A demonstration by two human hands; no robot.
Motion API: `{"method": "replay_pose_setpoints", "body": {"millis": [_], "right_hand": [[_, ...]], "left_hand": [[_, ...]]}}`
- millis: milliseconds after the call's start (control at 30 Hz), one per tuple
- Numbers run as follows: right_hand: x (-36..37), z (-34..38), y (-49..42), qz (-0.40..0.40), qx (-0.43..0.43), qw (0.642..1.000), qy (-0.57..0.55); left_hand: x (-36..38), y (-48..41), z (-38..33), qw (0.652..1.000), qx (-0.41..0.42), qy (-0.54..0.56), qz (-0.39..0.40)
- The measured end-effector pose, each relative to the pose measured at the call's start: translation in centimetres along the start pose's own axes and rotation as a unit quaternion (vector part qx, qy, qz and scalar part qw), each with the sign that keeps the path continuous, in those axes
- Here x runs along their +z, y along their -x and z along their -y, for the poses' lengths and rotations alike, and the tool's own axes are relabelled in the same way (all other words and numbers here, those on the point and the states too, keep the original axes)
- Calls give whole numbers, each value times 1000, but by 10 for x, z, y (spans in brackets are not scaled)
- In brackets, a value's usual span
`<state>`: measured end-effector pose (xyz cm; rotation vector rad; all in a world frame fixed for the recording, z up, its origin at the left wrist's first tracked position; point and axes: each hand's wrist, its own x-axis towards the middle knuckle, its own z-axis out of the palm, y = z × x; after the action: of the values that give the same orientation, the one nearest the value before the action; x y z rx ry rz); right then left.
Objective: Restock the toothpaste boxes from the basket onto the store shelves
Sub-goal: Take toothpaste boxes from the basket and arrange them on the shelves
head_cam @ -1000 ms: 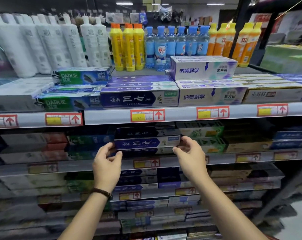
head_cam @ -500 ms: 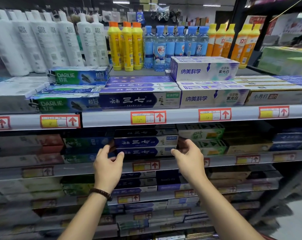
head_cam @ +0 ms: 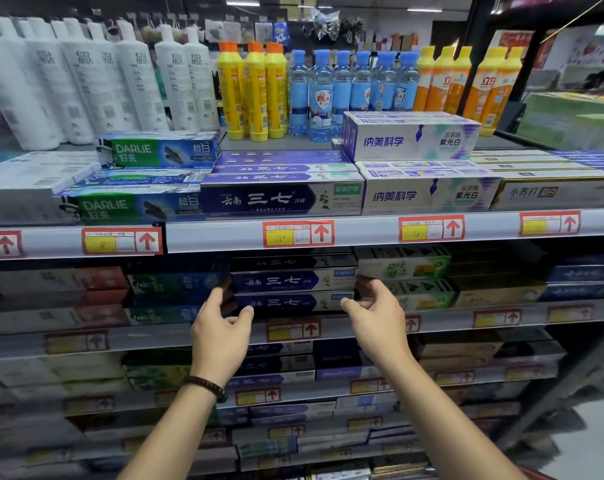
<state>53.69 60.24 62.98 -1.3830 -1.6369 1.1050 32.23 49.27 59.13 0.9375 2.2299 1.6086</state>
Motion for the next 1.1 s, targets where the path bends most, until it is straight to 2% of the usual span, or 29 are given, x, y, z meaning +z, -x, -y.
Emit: {"method": "replay_pose_setpoints", "body": {"millis": [167, 633, 1100], "right_hand": [[0, 0, 2, -4, -2, 1000, -24], [-1, -2, 5, 12, -24, 998, -49], [-3, -9, 0, 24, -38, 999, -27]], "left_hand": [[1, -2, 1, 1000, 7, -12, -1], [2, 7, -12, 999, 6, 49, -12], [1, 9, -12, 998, -1, 65, 3]]}}
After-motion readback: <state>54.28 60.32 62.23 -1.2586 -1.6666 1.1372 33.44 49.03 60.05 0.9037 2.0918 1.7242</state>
